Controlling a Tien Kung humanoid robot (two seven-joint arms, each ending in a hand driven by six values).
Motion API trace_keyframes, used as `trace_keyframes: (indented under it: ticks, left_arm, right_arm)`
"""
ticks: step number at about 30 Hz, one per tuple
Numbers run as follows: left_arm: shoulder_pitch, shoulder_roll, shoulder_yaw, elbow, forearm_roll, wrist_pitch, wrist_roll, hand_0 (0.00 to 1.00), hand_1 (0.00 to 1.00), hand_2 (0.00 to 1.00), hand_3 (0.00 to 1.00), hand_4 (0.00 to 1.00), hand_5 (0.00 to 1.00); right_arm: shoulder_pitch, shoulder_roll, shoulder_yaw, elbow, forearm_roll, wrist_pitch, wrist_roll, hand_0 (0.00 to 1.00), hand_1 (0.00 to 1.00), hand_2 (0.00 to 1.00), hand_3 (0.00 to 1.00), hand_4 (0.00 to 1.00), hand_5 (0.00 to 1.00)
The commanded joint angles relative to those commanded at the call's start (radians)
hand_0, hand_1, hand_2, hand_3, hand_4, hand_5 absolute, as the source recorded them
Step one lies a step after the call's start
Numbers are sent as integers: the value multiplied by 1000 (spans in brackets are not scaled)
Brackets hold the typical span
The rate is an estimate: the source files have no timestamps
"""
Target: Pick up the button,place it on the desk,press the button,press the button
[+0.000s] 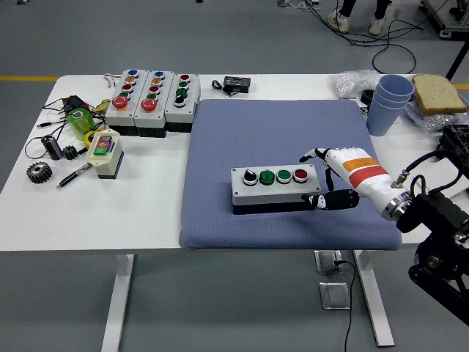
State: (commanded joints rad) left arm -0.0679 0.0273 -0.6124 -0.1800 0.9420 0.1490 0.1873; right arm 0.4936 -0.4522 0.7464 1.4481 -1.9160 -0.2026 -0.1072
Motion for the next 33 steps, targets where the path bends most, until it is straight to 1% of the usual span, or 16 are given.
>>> trace_keyframes:
  ticks: [9, 14, 28, 33]
  left_arm:
    - [2, 0, 1, 0, 0, 0, 0, 640, 691, 702, 629, 375, 732]
    - [4, 0, 1, 0, 4, -1, 1, 640, 692, 702, 629, 372, 729]
    - [1, 0, 13, 0, -10, 0, -1, 640, 691, 702, 630, 371, 728]
    - [1, 0, 11, 0, -9, -1, -1, 640, 691, 702, 630, 371, 728]
  right_arm:
    - [-12, -7, -11, -21, 5, 9, -1, 109, 2, 188, 704, 875, 310]
    - [-14, -4, -19, -34, 8, 12, -2, 108, 2, 187, 701, 878, 314]
    - [-9, 2, -33, -34, -5, 22, -12, 107, 2, 184, 695, 881, 326]
    - [-7, 3, -25, -25, -13, 5, -17, 107, 2, 184, 695, 881, 326]
